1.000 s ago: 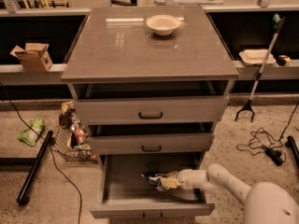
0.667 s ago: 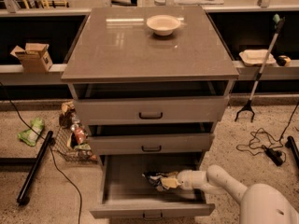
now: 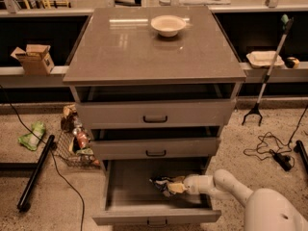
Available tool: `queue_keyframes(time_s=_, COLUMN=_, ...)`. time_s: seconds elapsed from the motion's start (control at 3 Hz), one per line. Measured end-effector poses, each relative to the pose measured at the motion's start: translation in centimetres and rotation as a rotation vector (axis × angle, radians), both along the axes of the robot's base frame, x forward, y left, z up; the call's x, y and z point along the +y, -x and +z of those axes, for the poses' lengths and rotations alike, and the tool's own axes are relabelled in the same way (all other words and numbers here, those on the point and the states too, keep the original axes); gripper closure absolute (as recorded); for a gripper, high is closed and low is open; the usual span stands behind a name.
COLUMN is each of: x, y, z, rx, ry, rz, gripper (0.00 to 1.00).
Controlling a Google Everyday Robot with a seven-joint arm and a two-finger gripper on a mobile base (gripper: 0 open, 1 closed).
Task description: Place blue chip bag into bottom drawer
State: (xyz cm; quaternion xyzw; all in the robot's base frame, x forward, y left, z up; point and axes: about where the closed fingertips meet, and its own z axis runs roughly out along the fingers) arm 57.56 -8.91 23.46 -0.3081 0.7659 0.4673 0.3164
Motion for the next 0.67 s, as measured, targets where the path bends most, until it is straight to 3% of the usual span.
queue_keyframes(time_s=0.33, x=0.0, y=0.0, z=0.0, rx=0.000, ry=0.001, rz=0.000, gripper=0.13)
queue_keyframes(time_s=0.67, x=-1.4, y=-0.2, z=1.2, rx=-0.007, ry=-0.006, rz=-0.024, gripper=0.00)
